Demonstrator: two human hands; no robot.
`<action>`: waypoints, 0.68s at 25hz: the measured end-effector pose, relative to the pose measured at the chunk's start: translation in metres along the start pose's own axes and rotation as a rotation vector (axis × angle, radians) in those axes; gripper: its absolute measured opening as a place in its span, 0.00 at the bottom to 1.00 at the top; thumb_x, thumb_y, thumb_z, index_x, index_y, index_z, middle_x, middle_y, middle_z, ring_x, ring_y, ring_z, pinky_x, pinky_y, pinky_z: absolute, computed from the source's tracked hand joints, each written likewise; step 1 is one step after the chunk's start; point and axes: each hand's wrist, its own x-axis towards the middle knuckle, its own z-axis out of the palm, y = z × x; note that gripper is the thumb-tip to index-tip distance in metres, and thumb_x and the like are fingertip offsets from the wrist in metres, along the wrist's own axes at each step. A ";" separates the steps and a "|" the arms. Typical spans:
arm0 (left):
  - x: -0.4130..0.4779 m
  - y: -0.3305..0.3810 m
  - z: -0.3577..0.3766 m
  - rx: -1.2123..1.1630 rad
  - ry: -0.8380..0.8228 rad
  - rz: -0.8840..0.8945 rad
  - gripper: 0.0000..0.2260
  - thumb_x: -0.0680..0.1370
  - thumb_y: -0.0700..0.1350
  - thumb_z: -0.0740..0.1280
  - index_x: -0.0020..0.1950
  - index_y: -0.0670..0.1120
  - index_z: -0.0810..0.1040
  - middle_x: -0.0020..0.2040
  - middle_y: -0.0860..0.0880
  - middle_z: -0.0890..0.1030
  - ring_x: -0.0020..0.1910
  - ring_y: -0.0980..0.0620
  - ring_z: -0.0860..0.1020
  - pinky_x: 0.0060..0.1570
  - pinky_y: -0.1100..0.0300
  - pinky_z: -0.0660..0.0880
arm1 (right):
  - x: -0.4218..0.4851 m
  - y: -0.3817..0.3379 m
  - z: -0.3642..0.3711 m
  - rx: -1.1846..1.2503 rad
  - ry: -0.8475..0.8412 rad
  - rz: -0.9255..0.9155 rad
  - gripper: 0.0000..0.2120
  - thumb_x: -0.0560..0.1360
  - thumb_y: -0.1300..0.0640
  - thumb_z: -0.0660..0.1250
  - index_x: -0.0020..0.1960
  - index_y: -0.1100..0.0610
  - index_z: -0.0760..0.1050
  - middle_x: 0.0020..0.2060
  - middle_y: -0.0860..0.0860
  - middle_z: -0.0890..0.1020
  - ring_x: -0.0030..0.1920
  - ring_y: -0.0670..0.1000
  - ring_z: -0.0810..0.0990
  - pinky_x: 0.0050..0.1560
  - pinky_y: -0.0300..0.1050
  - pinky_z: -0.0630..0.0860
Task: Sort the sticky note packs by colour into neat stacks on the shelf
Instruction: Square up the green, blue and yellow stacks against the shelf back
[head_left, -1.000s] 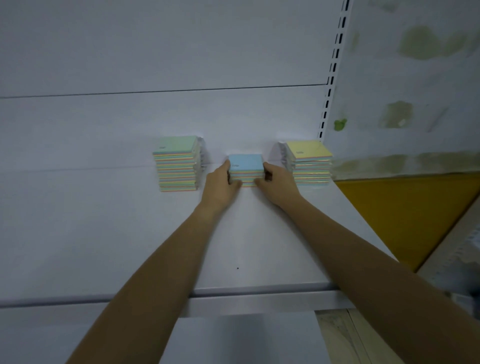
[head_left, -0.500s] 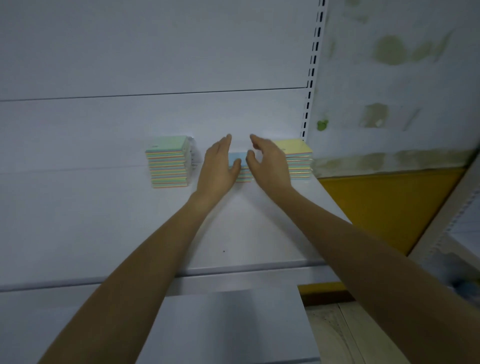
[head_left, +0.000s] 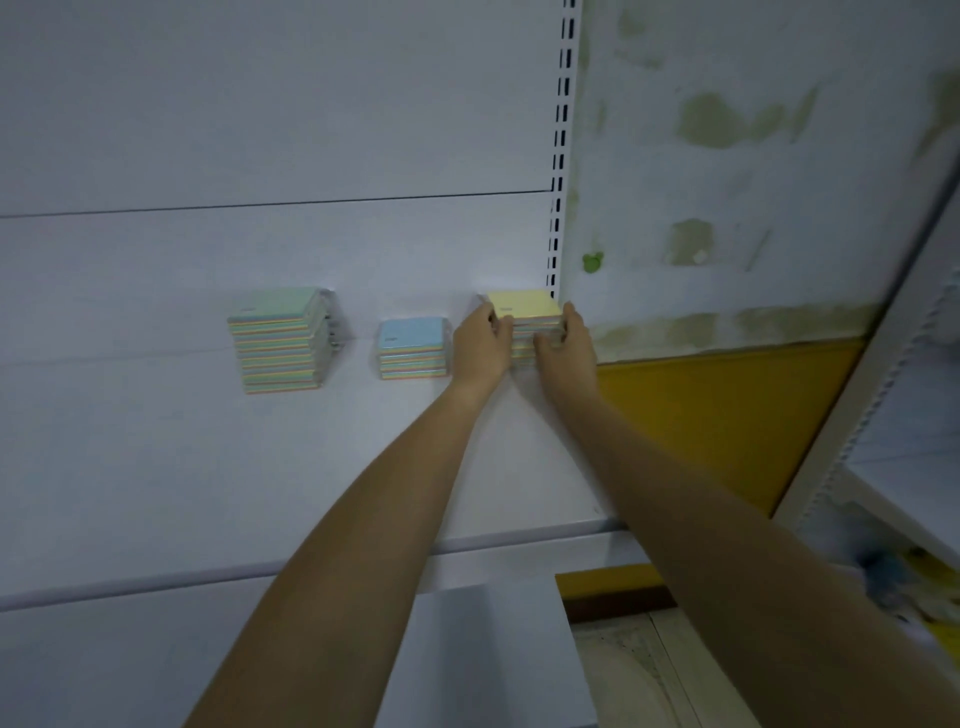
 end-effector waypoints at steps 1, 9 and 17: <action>0.000 -0.002 0.001 -0.025 0.029 0.010 0.08 0.78 0.39 0.60 0.50 0.38 0.78 0.51 0.35 0.81 0.51 0.40 0.78 0.47 0.58 0.66 | 0.000 0.003 0.000 0.050 0.022 0.004 0.22 0.77 0.62 0.57 0.70 0.61 0.61 0.65 0.58 0.72 0.64 0.56 0.72 0.58 0.41 0.70; 0.000 -0.014 0.004 -0.196 0.092 -0.031 0.13 0.76 0.42 0.65 0.60 0.39 0.77 0.57 0.41 0.81 0.56 0.46 0.79 0.42 0.73 0.66 | 0.006 0.007 -0.002 0.155 0.101 0.083 0.17 0.78 0.60 0.58 0.66 0.58 0.69 0.61 0.55 0.77 0.58 0.51 0.76 0.54 0.40 0.71; -0.003 -0.019 0.000 -0.238 -0.023 -0.083 0.16 0.74 0.40 0.68 0.61 0.38 0.75 0.57 0.45 0.79 0.55 0.48 0.78 0.50 0.67 0.71 | 0.011 0.009 -0.006 0.148 0.006 0.166 0.19 0.75 0.62 0.60 0.66 0.59 0.70 0.61 0.57 0.77 0.54 0.51 0.76 0.54 0.44 0.73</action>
